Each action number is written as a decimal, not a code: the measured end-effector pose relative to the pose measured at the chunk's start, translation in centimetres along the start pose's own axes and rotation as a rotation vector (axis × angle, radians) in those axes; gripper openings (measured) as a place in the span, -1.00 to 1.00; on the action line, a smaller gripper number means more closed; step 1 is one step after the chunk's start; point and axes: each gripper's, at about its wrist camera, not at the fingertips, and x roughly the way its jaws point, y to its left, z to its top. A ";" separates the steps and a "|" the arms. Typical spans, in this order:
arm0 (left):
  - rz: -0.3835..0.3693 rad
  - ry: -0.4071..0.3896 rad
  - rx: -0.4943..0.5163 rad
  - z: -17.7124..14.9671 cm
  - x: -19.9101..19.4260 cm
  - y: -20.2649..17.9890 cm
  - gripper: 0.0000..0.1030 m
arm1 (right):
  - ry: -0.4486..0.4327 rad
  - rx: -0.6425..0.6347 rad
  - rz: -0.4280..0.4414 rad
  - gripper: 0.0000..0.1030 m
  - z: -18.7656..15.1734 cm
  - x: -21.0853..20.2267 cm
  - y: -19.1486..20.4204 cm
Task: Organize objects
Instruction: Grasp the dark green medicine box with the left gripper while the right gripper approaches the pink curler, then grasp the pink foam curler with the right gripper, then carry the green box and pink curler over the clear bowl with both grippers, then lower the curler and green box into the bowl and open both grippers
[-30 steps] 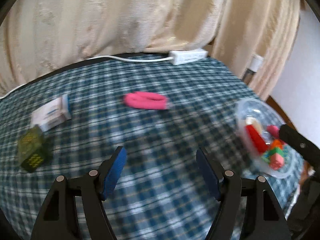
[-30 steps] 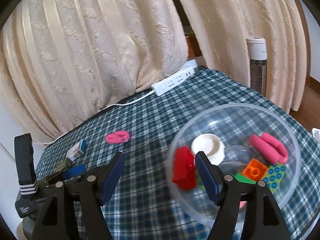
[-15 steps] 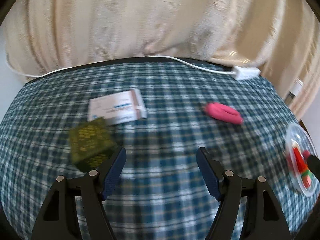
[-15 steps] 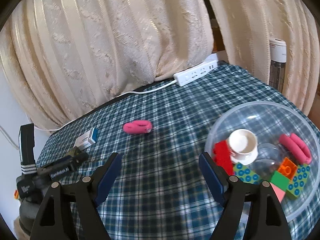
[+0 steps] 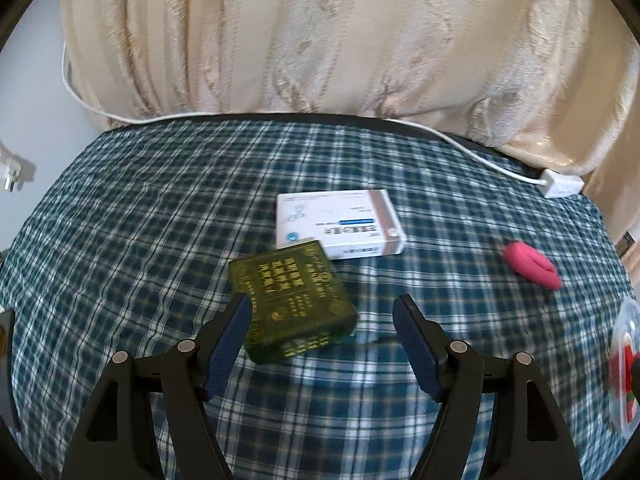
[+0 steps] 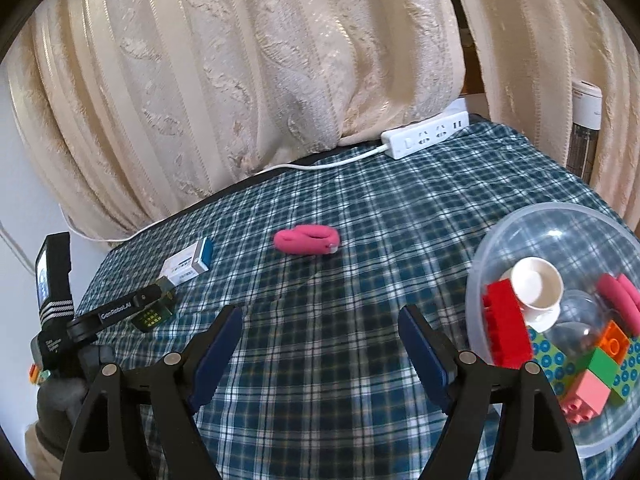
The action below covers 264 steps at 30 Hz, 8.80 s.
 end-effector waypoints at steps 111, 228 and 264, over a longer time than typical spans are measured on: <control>-0.047 0.015 0.044 -0.7 0.5 -0.7 0.35 | 0.172 -0.213 -0.110 0.33 4.3 15.8 5.3; -0.561 -0.008 0.663 -9.0 -11.1 -33.4 0.35 | -0.220 0.322 -0.255 0.46 -1.8 -11.5 -23.1; -0.694 0.019 0.666 -8.0 -10.2 -35.9 0.50 | -0.251 0.378 -0.285 0.46 -2.2 -13.1 -24.7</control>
